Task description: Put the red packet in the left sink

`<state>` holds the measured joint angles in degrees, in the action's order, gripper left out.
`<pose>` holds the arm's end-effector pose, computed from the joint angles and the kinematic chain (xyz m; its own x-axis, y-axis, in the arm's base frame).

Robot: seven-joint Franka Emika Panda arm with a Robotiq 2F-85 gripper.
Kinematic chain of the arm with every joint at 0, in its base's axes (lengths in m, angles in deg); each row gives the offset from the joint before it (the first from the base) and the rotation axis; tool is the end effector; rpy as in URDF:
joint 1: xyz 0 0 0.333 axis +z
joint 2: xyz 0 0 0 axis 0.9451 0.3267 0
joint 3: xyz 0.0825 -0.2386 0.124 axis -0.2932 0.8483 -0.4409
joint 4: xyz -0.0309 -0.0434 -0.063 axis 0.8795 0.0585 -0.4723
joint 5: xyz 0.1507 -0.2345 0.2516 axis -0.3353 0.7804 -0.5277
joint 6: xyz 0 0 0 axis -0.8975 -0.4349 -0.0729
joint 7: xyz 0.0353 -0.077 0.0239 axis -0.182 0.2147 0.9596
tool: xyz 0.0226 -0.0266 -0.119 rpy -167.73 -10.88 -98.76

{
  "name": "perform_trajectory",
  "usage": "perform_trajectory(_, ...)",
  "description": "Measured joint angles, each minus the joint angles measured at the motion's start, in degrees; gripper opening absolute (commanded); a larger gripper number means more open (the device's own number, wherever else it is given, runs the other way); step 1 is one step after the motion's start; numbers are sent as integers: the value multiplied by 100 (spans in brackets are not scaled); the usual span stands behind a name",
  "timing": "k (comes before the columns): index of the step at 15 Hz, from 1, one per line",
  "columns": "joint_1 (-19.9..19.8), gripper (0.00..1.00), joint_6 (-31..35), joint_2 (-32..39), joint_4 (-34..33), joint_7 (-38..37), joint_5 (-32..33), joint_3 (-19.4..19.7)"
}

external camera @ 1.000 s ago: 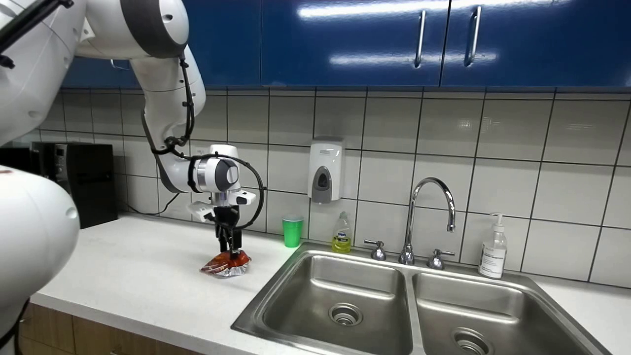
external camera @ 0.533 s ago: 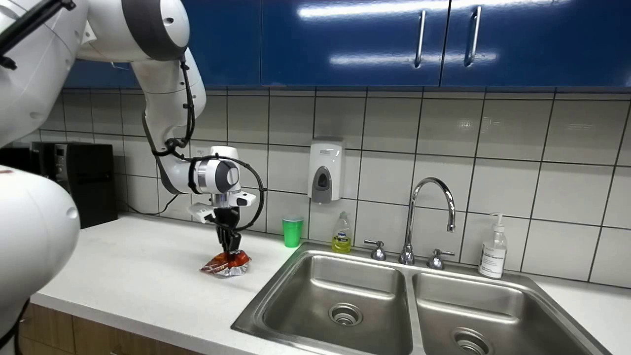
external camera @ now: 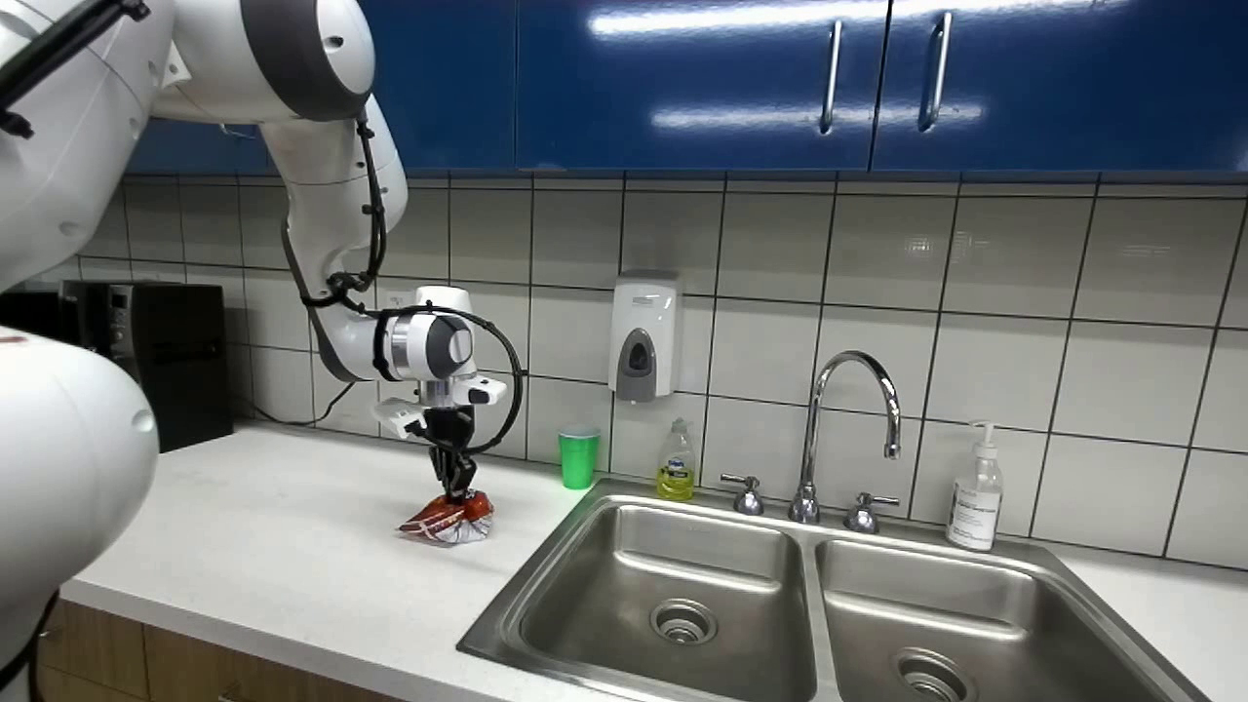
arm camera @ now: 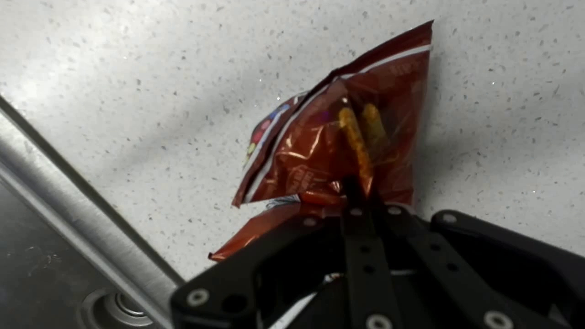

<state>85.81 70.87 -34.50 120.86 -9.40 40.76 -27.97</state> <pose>0.5744 0.1124 0.1713 0.8738 -0.4835 0.0526 -0.4851 -0.8741 0.0246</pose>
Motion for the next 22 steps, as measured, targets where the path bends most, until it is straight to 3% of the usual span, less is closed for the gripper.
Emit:
perform_trajectory(8,9,0,0,-54,-7,-3,-2,-16)
perform_trajectory(18,31,0,-112,-683,95,67,-55,-113)
perform_trajectory(22,-255,0,-238,-918,330,1269,-726,-540)
